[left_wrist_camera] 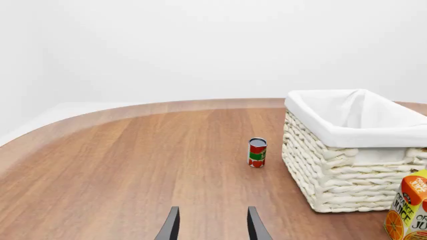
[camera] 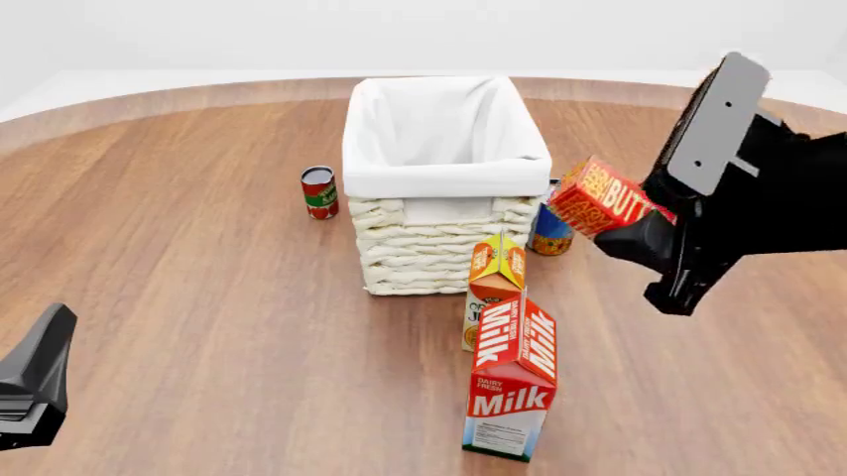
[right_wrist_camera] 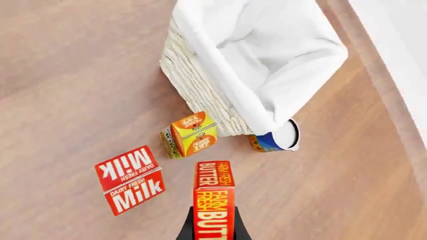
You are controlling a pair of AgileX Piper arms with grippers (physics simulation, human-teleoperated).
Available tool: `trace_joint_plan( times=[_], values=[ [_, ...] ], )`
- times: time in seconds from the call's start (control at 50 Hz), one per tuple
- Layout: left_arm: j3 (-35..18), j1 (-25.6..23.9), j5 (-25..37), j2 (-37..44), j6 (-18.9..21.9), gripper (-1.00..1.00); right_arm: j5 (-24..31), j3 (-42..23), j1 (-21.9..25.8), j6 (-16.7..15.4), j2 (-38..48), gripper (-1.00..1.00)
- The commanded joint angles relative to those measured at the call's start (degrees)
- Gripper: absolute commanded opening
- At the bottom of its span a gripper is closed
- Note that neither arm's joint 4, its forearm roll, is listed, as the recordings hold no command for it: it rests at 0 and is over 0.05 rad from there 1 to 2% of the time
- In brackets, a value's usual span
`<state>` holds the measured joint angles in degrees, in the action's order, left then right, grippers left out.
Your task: Pick up the butter and put it in the basket.
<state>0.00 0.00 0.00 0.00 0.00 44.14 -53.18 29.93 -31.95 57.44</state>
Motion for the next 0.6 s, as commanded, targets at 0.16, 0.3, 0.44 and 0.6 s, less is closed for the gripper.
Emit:
trace_joint_plan(
  times=[0.16, 0.3, 0.44, 0.6],
  values=[
    [0.00, 0.00, 0.00, 0.00, 0.00, 1.00, -7.64, -10.13, 8.24, 11.78, -2.82, -1.00],
    [0.00, 0.00, 0.00, 0.00, 0.00, 1.00, -12.51, -12.08, 6.53, 14.38, -0.55, -1.00],
    [0.00, 0.00, 0.00, 0.00, 0.00, 1.00, -16.51, -13.02, 5.09, 16.60, 2.85, -1.00],
    [0.00, 0.00, 0.00, 0.00, 0.00, 1.00, -19.83, -17.24, 1.20, 21.23, 9.85, -1.00]
  ],
)
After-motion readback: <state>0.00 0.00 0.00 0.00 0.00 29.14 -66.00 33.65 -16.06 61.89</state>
